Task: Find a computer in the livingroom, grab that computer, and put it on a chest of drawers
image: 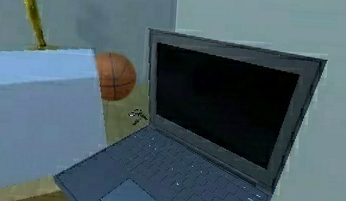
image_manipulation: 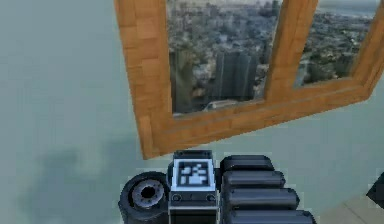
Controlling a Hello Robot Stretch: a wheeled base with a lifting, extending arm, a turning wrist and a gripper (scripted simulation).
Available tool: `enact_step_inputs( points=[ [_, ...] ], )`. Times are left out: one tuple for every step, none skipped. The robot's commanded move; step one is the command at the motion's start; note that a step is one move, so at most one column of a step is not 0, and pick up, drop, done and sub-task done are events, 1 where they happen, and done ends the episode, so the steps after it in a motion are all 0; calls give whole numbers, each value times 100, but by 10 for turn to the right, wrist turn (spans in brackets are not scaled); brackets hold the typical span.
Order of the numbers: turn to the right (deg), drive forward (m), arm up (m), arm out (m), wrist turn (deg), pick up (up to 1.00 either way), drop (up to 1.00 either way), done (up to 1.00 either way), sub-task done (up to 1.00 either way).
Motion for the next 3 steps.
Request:
enact_step_inputs(
  points=[
    [90,0,0,0,0,0,0,0,0],
    [-450,0,0,0,0,0,0,0,0],
    [450,0,0,0,0,0,0,0,0]
  ],
)
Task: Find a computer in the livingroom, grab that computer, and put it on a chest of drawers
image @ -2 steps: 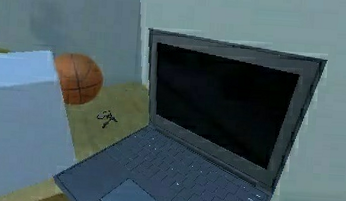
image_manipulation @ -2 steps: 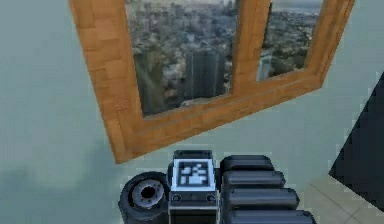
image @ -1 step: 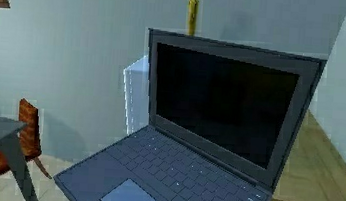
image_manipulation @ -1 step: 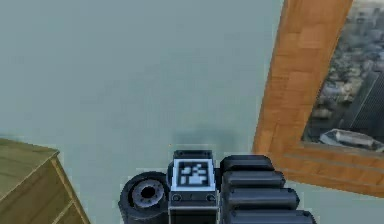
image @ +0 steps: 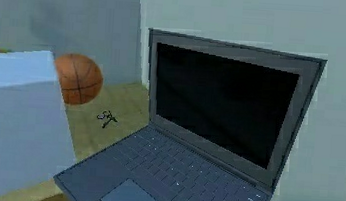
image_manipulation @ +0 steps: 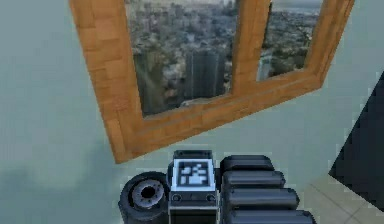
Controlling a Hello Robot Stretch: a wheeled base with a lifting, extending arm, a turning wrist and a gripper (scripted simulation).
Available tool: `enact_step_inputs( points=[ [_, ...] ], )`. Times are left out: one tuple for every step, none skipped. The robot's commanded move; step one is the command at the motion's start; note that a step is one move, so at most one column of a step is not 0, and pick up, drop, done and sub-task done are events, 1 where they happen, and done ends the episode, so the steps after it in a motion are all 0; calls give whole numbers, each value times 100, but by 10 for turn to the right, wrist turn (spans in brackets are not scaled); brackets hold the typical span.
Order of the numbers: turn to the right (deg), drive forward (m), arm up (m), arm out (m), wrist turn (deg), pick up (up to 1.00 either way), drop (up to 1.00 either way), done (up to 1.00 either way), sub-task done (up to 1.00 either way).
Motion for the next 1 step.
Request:
enact_step_inputs(
  points=[
    [30,0,0,0,0,0,0,0,0]
  ],
)
